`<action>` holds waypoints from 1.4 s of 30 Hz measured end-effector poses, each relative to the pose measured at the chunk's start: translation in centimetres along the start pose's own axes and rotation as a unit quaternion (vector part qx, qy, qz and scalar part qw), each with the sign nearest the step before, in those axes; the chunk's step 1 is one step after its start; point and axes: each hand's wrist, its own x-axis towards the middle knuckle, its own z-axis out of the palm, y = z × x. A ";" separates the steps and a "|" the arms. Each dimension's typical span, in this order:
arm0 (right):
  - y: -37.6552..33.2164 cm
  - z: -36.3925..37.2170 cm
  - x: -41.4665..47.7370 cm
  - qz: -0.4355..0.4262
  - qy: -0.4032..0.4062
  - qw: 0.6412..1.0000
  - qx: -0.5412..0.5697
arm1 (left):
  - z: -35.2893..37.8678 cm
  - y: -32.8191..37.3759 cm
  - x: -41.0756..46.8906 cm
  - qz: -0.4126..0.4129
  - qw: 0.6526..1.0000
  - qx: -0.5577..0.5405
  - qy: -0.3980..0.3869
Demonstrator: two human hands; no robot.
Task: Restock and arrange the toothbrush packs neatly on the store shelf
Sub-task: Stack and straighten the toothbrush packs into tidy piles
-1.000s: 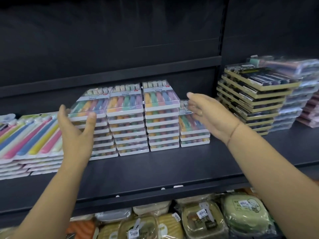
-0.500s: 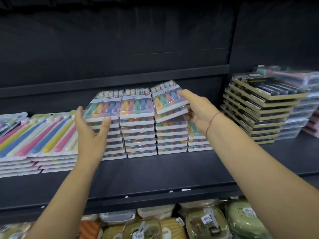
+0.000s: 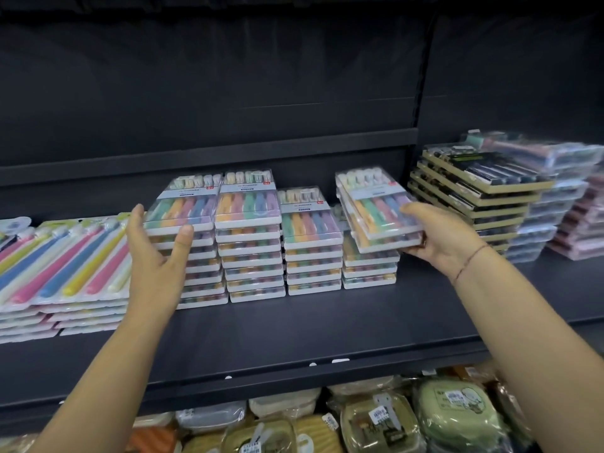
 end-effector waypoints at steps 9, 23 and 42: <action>1.7 2.9 1.1 -0.032 0.037 0.996 -0.078 | -0.1 0.6 -0.3 0.000 1.000 0.000 0.006; 4.3 2.8 0.4 -0.119 0.066 0.984 -0.118 | -0.6 -0.1 0.3 -0.038 0.998 -0.045 0.006; 0.5 14.6 -2.9 -0.341 -0.134 0.822 -0.436 | -1.6 -0.3 1.6 0.042 0.997 0.060 -0.015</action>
